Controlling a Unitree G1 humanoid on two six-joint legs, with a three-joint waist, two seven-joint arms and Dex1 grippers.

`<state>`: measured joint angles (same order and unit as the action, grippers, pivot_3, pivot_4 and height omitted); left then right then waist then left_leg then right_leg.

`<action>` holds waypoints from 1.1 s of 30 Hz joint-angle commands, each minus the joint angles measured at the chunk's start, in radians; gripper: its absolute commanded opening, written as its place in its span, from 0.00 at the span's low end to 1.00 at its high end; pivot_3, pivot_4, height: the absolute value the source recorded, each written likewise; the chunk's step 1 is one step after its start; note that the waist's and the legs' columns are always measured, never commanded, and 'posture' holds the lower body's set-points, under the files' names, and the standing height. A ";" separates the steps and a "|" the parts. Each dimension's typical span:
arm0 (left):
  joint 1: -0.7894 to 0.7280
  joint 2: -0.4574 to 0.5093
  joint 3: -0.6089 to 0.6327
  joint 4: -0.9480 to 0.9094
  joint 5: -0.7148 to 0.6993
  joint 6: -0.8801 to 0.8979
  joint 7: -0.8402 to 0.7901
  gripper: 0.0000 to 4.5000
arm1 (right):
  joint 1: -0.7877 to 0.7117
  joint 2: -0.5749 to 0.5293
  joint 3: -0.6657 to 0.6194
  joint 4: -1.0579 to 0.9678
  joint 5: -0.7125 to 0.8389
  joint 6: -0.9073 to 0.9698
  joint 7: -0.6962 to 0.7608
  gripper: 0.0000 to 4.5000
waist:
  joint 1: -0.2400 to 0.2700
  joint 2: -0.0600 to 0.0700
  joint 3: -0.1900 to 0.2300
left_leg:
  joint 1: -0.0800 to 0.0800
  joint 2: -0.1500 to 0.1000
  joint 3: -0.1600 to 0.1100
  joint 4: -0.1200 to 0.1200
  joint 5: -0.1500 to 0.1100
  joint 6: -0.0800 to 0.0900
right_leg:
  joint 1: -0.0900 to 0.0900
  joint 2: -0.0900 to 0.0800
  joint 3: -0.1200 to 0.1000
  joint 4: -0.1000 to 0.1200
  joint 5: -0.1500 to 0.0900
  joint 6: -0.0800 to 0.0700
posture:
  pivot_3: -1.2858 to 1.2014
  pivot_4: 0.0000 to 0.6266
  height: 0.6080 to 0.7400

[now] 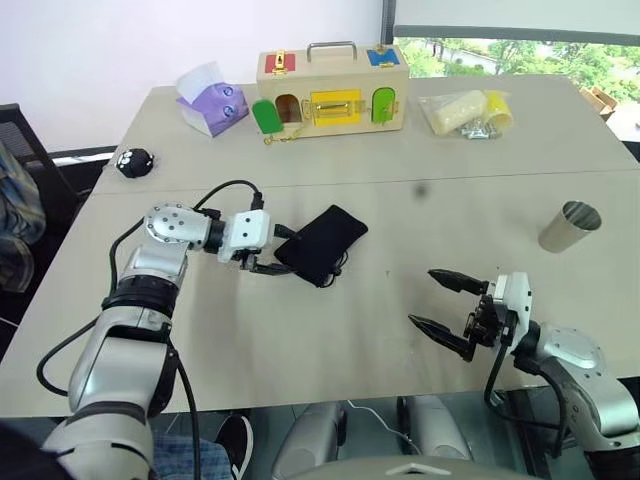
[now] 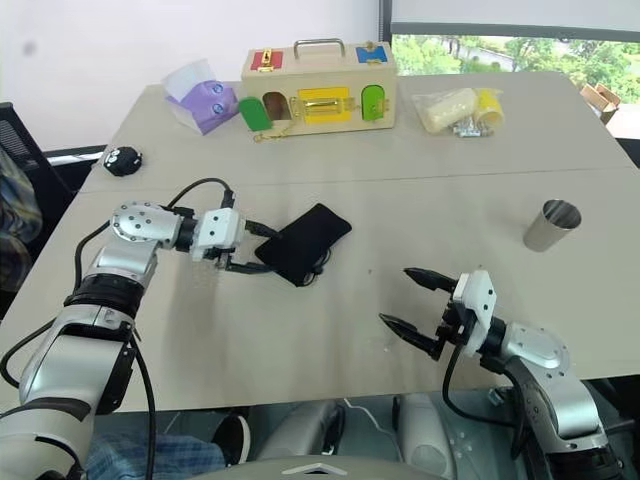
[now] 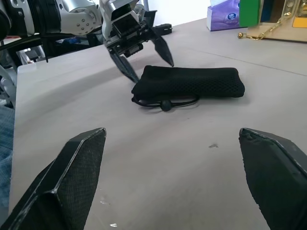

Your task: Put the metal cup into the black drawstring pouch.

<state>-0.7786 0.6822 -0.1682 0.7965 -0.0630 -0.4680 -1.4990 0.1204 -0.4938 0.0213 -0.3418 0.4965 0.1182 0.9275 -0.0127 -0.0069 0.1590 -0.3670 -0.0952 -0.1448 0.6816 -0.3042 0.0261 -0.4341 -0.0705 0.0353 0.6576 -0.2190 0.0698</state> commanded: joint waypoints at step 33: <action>-0.344 -0.355 0.299 -0.458 -0.056 1.335 1.185 0.02 | -0.356 -0.462 -0.306 0.354 -0.215 0.112 -0.096 1.00 | 0.000 -0.005 0.002 | -0.016 -0.003 0.001 0.007 0.000 0.000 | -0.015 -0.002 0.002 0.005 0.001 0.001 | 0.52 0.24 0.77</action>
<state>-1.0936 0.3238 0.1102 0.4050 -0.1308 0.7844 -0.3830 -0.2204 -0.9297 -0.2733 0.0127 0.2936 0.2160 0.8377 -0.0129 -0.0117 0.1610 -0.3830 -0.0976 -0.1436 0.6881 -0.3037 0.0259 -0.4494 -0.0731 0.0379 0.6631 -0.2180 0.0712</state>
